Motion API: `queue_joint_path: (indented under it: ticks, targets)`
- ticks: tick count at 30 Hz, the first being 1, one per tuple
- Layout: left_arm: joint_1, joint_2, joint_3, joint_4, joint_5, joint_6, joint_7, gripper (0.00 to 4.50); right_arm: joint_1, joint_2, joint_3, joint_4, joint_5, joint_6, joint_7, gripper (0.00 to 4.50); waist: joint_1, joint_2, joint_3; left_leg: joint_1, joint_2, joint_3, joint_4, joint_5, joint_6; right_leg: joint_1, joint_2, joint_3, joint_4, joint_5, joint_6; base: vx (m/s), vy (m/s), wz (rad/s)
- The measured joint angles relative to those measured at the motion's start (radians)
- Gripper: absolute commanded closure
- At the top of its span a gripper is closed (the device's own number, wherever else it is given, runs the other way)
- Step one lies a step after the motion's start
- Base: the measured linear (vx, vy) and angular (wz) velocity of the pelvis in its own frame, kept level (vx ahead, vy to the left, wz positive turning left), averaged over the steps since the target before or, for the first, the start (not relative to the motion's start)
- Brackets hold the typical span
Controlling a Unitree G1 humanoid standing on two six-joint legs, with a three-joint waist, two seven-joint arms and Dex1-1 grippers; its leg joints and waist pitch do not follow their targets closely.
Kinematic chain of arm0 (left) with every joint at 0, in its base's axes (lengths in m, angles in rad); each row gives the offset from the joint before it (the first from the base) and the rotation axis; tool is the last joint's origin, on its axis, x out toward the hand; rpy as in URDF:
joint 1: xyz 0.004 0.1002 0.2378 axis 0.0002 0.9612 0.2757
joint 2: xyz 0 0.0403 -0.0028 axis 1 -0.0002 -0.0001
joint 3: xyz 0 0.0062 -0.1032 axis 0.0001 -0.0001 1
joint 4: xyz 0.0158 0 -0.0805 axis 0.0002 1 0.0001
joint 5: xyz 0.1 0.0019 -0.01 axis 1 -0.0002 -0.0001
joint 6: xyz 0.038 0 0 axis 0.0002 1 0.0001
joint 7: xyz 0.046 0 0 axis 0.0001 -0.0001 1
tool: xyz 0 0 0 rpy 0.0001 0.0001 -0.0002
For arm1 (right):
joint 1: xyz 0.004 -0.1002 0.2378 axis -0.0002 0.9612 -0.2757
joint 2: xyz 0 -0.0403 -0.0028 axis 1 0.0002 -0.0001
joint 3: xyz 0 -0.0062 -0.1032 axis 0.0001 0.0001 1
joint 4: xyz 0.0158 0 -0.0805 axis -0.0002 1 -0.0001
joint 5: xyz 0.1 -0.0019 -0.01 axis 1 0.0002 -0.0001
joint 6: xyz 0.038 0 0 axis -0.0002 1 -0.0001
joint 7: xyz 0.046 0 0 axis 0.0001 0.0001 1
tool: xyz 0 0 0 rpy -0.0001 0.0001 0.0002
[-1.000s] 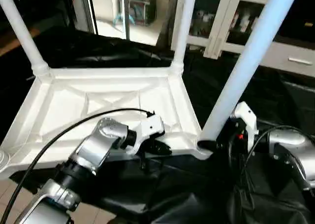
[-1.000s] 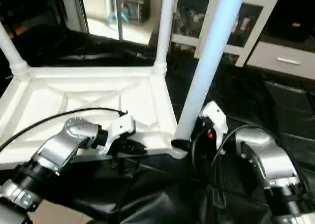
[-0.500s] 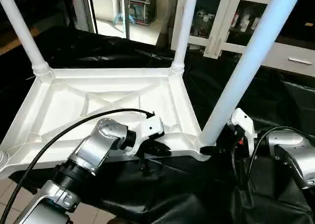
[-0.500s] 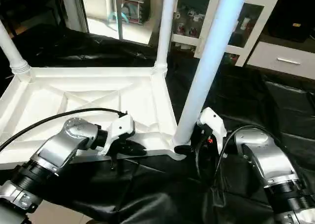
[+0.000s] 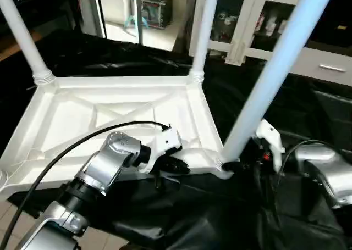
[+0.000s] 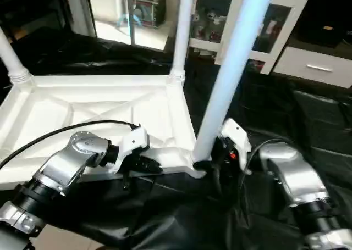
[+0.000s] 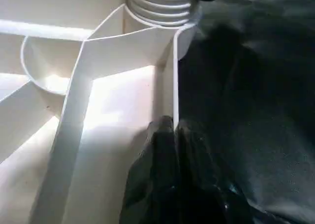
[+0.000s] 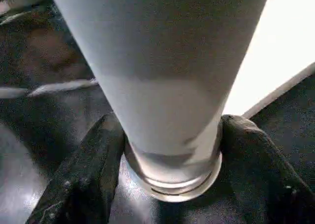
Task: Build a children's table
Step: Rotate leg to tighten
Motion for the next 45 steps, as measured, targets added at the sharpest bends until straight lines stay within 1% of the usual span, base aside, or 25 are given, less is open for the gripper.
queue_joint_path:
  ticks: [2, 4, 7, 10, 11, 12, 13, 15, 19, 20, 22, 23, 24, 26, 28, 29, 31, 34, 36, 37, 38, 40, 42, 44, 45]
  targets:
    - [-0.033, -0.055, 0.017, 0.056, 0.015, 0.021, 0.083, 4.5, -0.008, 0.054, -0.038, 0.011, -0.009, 0.051, -0.125, 1.86, -0.001, 0.0, 0.0, 0.0, 0.0, 0.0, 0.002, 0.0, 0.0, 0.001, 0.0, 0.0, -0.001, 0.0, 0.0, 0.0, 0.0, 0.0]
    - [-0.054, -0.093, 0.022, 0.091, 0.021, 0.034, 0.141, 4.5, -0.013, 0.09, -0.063, 0.013, -0.016, 0.082, -0.213, 1.86, -0.001, 0.001, -0.001, 0.001, 0.0, 0.0, 0.003, 0.0, 0.0, 0.002, 0.0, 0.0, -0.001, -0.001, 0.003, 0.0, 0.0, 0.0]
    - [-0.112, -0.19, 0.073, 0.198, 0.027, 0.083, 0.288, 4.5, -0.035, 0.241, -0.139, 0.016, -0.06, 0.138, -0.477, 1.86, -0.004, 0.002, 0.0, 0.003, -0.001, 0.0, 0.003, 0.0, 0.0, 0.003, -0.001, 0.0, -0.002, -0.002, 0.004, 0.0, 0.0, 0.0]
    - [-0.152, -0.255, 0.095, 0.272, 0.027, 0.085, 0.391, 4.5, -0.051, 0.363, -0.192, 0.022, -0.085, 0.147, -0.698, 1.87, 0.0, 0.003, 0.001, 0.002, -0.002, 0.0, 0.003, 0.0, 0.0, 0.002, -0.002, 0.0, -0.002, -0.002, 0.004, 0.0, 0.0, 0.0]
    - [-0.166, -0.274, 0.097, 0.294, 0.034, 0.078, 0.423, 4.5, -0.059, 0.409, -0.209, 0.028, -0.096, 0.137, -0.785, 1.87, 0.0, 0.003, 0.001, 0.0, -0.002, 0.0, 0.003, 0.0, 0.0, 0.001, -0.002, 0.0, -0.003, -0.002, 0.004, 0.0, 0.0, 0.0]
    - [-0.172, -0.283, 0.097, 0.303, 0.036, 0.074, 0.44, 4.5, -0.066, 0.426, -0.215, 0.033, -0.101, 0.131, -0.826, 1.87, 0.0, 0.004, 0.001, -0.002, -0.002, 0.0, 0.003, 0.0, 0.0, -0.001, -0.002, 0.0, -0.003, -0.002, 0.004, 0.0, 0.0, 0.0]
    - [-0.177, -0.291, 0.099, 0.313, 0.036, 0.066, 0.453, 4.5, -0.072, 0.436, -0.215, 0.036, -0.104, 0.129, -0.855, 1.87, 0.001, 0.004, 0.001, -0.002, -0.002, 0.0, 0.002, 0.0, 0.0, -0.001, -0.002, 0.0, -0.003, -0.002, 0.004, 0.0, 0.0, 0.0]
    - [-0.196, -0.317, 0.106, 0.348, 0.045, 0.049, 0.494, 4.5, -0.087, 0.476, -0.214, 0.041, -0.152, 0.115, -0.936, 1.87, 0.001, 0.006, 0.0, -0.003, -0.003, 0.0, 0.002, 0.0, 0.0, 0.0, -0.003, 0.001, -0.003, 0.0, 0.005, 0.0, 0.0, 0.0]
    - [-0.205, -0.332, 0.109, 0.36, 0.047, 0.042, 0.521, 4.5, -0.1, 0.482, -0.206, 0.041, -0.189, 0.112, -0.962, 1.87, 0.003, 0.006, 0.0, -0.004, -0.003, 0.0, 0.0, 0.0, 0.001, -0.001, -0.003, 0.001, -0.003, 0.002, 0.003, 0.0, 0.0, 0.0]
    - [-0.215, -0.331, 0.119, 0.376, 0.054, 0.028, 0.556, 4.5, -0.105, 0.497, -0.198, 0.032, -0.196, 0.116, -0.964, 1.87, 0.0, 0.004, 0.0, -0.004, -0.003, 0.0, -0.001, 0.0, 0.001, -0.002, -0.003, 0.001, -0.003, 0.001, 0.004, 0.0, 0.0, 0.0]
    - [-0.236, -0.321, 0.142, 0.4, 0.061, 0.013, 0.61, 4.5, -0.093, 0.529, -0.146, 0.027, -0.189, 0.123, -0.945, 1.87, -0.018, 0.001, 0.001, -0.006, 0.0, 0.0, -0.002, 0.0, 0.0, -0.005, 0.0, 0.001, -0.003, 0.001, 0.004, 0.0, 0.0, 0.0]
    - [-0.239, -0.32, 0.148, 0.402, 0.063, 0.008, 0.625, 4.5, -0.071, 0.545, -0.124, 0.028, -0.18, 0.124, -0.934, 1.87, -0.024, 0.002, 0.002, -0.008, 0.0, 0.0, -0.003, 0.0, 0.0, -0.008, 0.0, 0.0, -0.003, 0.001, 0.004, 0.0, 0.0, 0.0]
    - [-0.24, -0.319, 0.149, 0.402, 0.063, 0.004, 0.631, 4.5, -0.058, 0.551, -0.106, 0.028, -0.168, 0.13, -0.923, 1.75, -0.024, 0.004, 0.004, -0.01, 0.0, -0.001, -0.003, 0.001, 0.001, -0.009, 0.001, 0.0, -0.003, 0.001, 0.004, 0.0, 0.0, 0.0]
    - [-0.245, -0.317, 0.15, 0.406, 0.063, -0.003, 0.633, 4.5, -0.052, 0.544, -0.103, 0.023, -0.166, 0.133, -0.916, 1.57, -0.02, 0.007, 0.005, -0.012, 0.0, 0.0, -0.003, 0.003, 0.005, -0.011, 0.0, 0.0, -0.003, 0.0, 0.003, 0.0, 0.0, 0.0]
    - [-0.247, -0.314, 0.15, 0.413, 0.063, -0.009, 0.632, 4.5, -0.05, 0.535, -0.106, -0.001, -0.167, 0.134, -0.915, 1.46, -0.02, 0.007, 0.005, -0.012, 0.0, 0.0, -0.003, 0.003, 0.005, -0.011, 0.0, 0.0, -0.003, 0.0, 0.003, 0.0, 0.0, 0.0]
    - [-0.247, -0.312, 0.15, 0.414, 0.063, -0.01, 0.631, 4.5, -0.045, 0.529, -0.107, -0.025, -0.17, 0.135, -0.913, 1.29, -0.021, 0.007, 0.005, -0.012, 0.0, 0.0, -0.003, 0.003, 0.004, -0.011, 0.0, 0.0, -0.003, 0.0, 0.003, 0.0, 0.0, 0.0]
    - [-0.247, -0.307, 0.15, 0.415, 0.063, -0.011, 0.628, 4.5, -0.035, 0.516, -0.108, -0.054, -0.171, 0.14, -0.904, 1.16, -0.021, 0.007, 0.005, -0.011, 0.0, 0.0, -0.003, 0.002, 0.003, -0.011, 0.0, 0.0, -0.003, 0.001, 0.003, 0.0, 0.0, 0.0]
    - [-0.244, -0.296, 0.15, 0.415, 0.062, -0.013, 0.601, 4.5, -0.003, 0.473, -0.112, -0.117, -0.172, 0.158, -0.893, 0.87, -0.02, 0.008, 0.006, -0.01, 0.0, 0.0, -0.003, 0.001, 0.0, -0.01, 0.0, 0.001, -0.002, 0.001, 0.003, 0.0, 0.0, 0.0]
    - [-0.229, -0.278, 0.142, 0.397, 0.062, -0.021, 0.566, 4.5, 0.015, 0.445, -0.124, -0.15, -0.17, 0.172, -0.885, 0.71, -0.023, 0.008, 0.006, -0.009, 0.0, 0.0, -0.003, 0.001, 0.0, -0.01, 0.0, 0.001, -0.002, 0.001, 0.003, 0.0, 0.0, 0.0]
    - [-0.215, -0.265, 0.13, 0.371, 0.062, -0.022, 0.542, 4.5, 0.026, 0.425, -0.127, -0.175, -0.169, 0.183, -0.873, 0.54, -0.022, 0.008, 0.006, -0.009, 0.0, 0.0, -0.003, 0.001, 0.0, -0.009, 0.0, 0.001, -0.002, 0.001, 0.003, 0.0, 0.0, 0.0]
    - [-0.199, -0.248, 0.116, 0.344, 0.062, -0.022, 0.512, 4.5, 0.039, 0.394, -0.133, -0.203, -0.165, 0.197, -0.857, 0.54, -0.019, 0.008, 0.006, -0.007, 0.0, 0.0, -0.003, 0.001, 0.0, -0.008, 0.001, 0.001, -0.002, 0.001, 0.003, 0.0, 0.0, 0.0]
    - [-0.179, -0.228, 0.105, 0.313, 0.061, -0.022, 0.472, 4.5, 0.048, 0.359, -0.153, -0.23, -0.158, 0.215, -0.831, 0.35, -0.019, 0.008, 0.006, -0.005, 0.0, 0.0, -0.003, 0.001, 0.0, -0.006, 0.001, 0.001, -0.002, 0.001, 0.003, 0.0, 0.0, 0.0]
    - [-0.151, -0.193, 0.089, 0.271, 0.059, -0.028, 0.415, 4.5, 0.059, 0.296, -0.155, -0.262, -0.128, 0.239, -0.75, 0.19, -0.019, 0.008, 0.006, -0.003, 0.0, 0.0, -0.003, 0.001, -0.001, -0.005, 0.001, 0.001, -0.002, 0.0, 0.004, 0.0, 0.0, 0.0]
    - [-0.114, -0.155, 0.067, 0.211, 0.05, -0.037, 0.347, 4.5, 0.081, 0.217, -0.15, -0.279, -0.075, 0.254, -0.626, 0.04, -0.018, 0.008, 0.005, -0.001, 0.0, 0.0, -0.003, 0.001, -0.001, -0.002, 0.0, 0.001, -0.002, 0.0, 0.005, 0.0, 0.0, 0.0]
    - [-0.104, -0.137, 0.064, 0.193, 0.048, -0.042, 0.321, 4.5, 0.084, 0.204, -0.155, -0.28, -0.05, 0.259, -0.581, 0.04, -0.02, 0.008, 0.005, -0.001, 0.0, 0.0, -0.003, 0.001, -0.001, -0.002, 0.001, 0.001, -0.002, 0.0, 0.005, 0.0, 0.0, 0.0]
